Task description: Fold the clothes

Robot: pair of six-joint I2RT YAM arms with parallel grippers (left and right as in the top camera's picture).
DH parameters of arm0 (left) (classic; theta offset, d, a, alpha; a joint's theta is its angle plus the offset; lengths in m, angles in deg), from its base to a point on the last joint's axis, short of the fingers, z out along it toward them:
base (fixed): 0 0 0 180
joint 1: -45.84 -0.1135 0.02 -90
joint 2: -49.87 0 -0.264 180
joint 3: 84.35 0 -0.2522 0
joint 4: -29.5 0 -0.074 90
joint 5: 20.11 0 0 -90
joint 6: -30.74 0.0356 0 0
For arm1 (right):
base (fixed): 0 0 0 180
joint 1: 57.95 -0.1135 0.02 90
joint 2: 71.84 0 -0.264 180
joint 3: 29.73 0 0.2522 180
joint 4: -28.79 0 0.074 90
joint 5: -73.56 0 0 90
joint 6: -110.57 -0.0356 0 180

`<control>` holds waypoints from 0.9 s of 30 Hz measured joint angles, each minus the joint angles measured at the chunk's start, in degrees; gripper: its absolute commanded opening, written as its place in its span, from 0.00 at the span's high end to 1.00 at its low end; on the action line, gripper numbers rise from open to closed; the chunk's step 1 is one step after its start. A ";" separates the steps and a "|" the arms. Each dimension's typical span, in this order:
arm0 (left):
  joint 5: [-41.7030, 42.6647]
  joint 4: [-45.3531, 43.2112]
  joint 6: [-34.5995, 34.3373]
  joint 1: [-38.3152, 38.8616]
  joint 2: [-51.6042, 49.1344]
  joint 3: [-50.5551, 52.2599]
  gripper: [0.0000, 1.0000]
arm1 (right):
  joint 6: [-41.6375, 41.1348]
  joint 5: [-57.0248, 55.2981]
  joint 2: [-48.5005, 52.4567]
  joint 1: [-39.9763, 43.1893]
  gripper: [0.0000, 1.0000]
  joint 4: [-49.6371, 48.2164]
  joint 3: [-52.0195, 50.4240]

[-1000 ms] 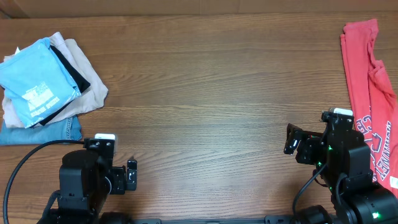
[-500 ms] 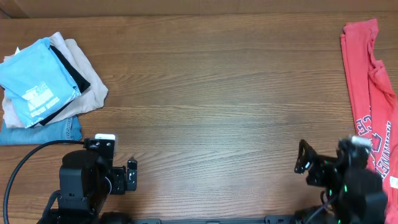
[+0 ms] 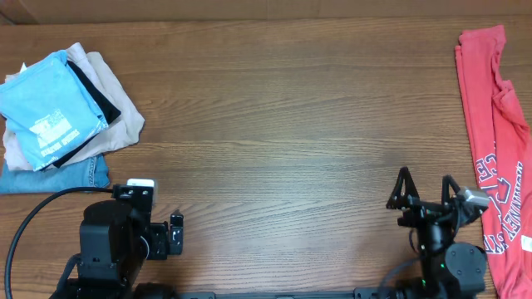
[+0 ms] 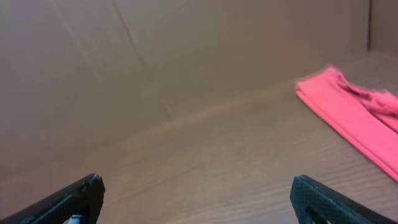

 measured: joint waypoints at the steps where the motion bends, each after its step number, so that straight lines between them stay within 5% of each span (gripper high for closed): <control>1: 0.02 0.00 0.00 0.00 0.00 0.00 0.00 | 0.00 0.07 0.00 0.15 0.00 -4.28 -2.29; 5: 0.02 -0.04 0.00 0.00 0.00 0.02 0.00 | 0.00 0.83 -0.09 1.03 0.00 -18.05 -11.37; 27: 0.00 0.00 0.00 0.00 0.00 0.02 0.00 | -0.07 2.56 0.00 1.60 0.00 -16.02 -13.03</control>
